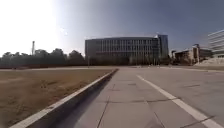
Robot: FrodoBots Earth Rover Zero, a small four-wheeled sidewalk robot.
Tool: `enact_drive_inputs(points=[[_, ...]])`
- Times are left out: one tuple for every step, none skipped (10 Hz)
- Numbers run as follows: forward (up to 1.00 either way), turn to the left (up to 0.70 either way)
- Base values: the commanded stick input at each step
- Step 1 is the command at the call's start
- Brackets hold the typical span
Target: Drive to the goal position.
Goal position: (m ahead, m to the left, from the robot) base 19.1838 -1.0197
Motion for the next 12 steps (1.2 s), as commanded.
enact_drive_inputs(points=[[0.05,0.00],[0.05,0.00],[0.04,0.00],[0.05,0.00],[0.05,0.00],[0.05,0.00],[0.05,0.00],[0.05,0.00],[0.05,0.00],[0.05,0.00],[0.05,0.00],[0.05,0.00]])
